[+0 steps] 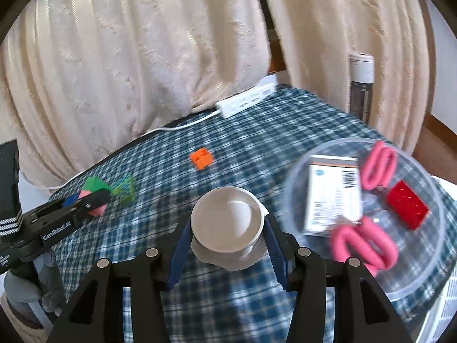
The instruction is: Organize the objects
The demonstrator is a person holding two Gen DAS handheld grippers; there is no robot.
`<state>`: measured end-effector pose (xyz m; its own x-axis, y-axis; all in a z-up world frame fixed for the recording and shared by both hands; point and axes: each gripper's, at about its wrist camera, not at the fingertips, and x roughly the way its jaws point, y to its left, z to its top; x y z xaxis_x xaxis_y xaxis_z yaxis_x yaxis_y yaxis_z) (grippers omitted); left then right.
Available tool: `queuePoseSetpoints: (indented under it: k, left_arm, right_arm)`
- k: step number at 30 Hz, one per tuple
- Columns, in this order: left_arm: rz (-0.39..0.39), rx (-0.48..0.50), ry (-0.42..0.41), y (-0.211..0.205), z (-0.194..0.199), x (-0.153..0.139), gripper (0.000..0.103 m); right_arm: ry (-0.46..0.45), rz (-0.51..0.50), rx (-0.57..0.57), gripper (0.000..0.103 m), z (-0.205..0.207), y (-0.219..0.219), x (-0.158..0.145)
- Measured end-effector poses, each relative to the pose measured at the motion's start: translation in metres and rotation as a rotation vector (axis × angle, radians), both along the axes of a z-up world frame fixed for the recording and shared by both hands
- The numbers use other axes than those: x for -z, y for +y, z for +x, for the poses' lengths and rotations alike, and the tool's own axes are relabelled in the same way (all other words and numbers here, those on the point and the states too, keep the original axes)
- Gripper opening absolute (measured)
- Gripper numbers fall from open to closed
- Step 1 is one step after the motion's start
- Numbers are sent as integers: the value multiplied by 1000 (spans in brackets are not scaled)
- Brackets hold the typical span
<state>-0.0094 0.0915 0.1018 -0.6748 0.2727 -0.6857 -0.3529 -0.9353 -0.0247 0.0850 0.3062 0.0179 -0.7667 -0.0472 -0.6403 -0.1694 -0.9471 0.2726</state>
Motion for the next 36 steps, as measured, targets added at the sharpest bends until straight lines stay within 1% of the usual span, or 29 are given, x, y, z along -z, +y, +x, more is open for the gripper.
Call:
queuePoseSetpoints:
  k: [12,16,27,36]
  left_arm:
    - [-13,35,-13,30,4,-1,32]
    - [-19,56,-14,46,6,-1,32]
    - [-35,108,-23,85,15,1,32]
    - [-47,128,-24,104,19,0,32]
  right_arm:
    - [12,-5,169,53,30,69,3]
    - [16,-12,205,53,38,87,5]
    - [-2,-21,237,53,47,112,19]
    - [-20,-43,229,53,45,122,31]
